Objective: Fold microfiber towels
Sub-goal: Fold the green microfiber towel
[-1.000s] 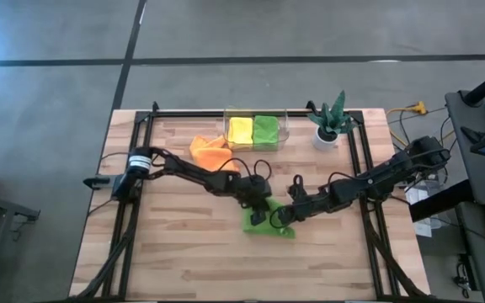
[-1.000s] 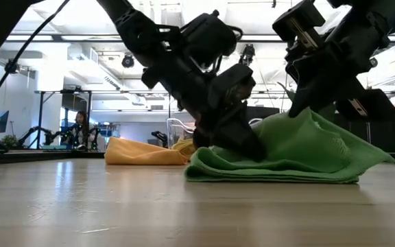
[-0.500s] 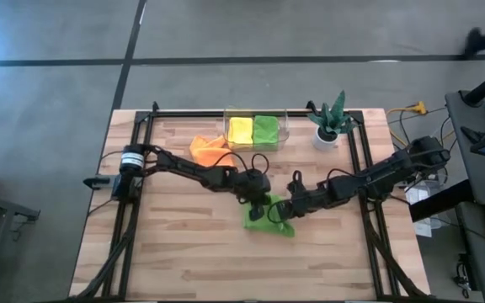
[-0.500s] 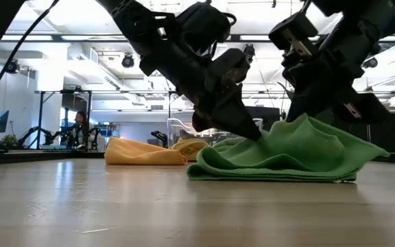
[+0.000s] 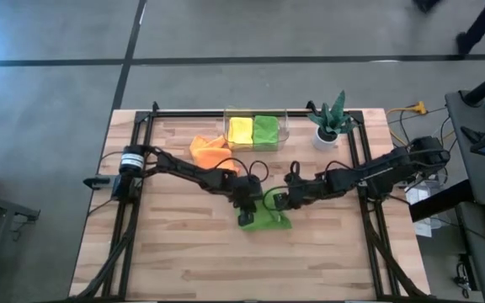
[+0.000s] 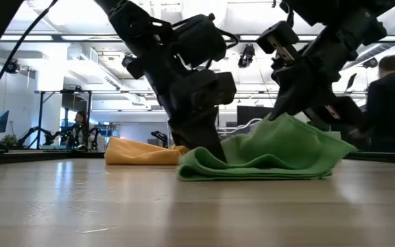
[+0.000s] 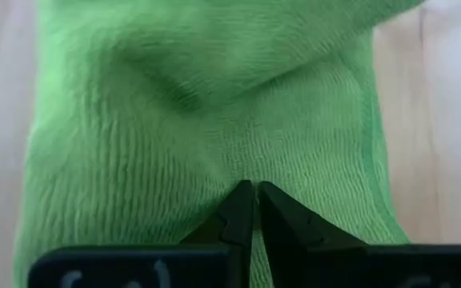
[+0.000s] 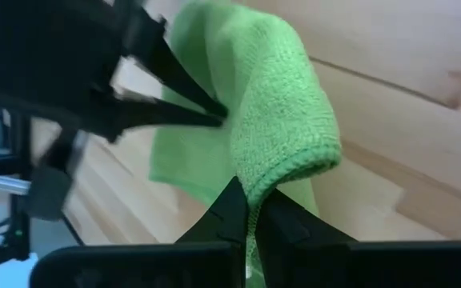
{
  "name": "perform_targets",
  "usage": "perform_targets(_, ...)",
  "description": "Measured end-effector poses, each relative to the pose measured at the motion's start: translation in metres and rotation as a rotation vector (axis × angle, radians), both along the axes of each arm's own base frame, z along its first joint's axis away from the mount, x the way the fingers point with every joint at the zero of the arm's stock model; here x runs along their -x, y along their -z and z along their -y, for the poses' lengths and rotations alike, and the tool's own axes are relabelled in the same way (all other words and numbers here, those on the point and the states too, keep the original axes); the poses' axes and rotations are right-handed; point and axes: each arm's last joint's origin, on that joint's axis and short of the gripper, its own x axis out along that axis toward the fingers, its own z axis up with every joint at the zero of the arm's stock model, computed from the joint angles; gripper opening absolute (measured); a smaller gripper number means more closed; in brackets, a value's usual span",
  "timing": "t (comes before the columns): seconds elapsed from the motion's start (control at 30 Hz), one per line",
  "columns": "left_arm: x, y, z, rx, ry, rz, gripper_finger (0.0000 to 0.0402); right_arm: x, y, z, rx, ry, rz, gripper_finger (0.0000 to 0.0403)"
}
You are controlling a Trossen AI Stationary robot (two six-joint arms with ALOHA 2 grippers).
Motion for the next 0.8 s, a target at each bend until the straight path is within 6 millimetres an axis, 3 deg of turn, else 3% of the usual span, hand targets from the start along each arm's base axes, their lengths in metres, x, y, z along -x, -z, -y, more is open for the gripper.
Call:
perform_targets(0.4, 0.005, -0.001, 0.013, 0.036, 0.049, -0.003, 0.0011, -0.005, -0.002, 0.018, 0.013, 0.033, 0.031, 0.0009)
perform_targets(0.7, 0.019, -0.064, 0.012, 0.027, 0.060, 0.167, 0.0011, -0.007, -0.004, 0.023, -0.008, 0.022, 0.052, 0.0009)
perform_targets(0.8, 0.026, -0.077, 0.011, 0.001, 0.058, 0.212, 0.0011, -0.008, -0.004, 0.023, -0.012, 0.026, 0.066, 0.0009)
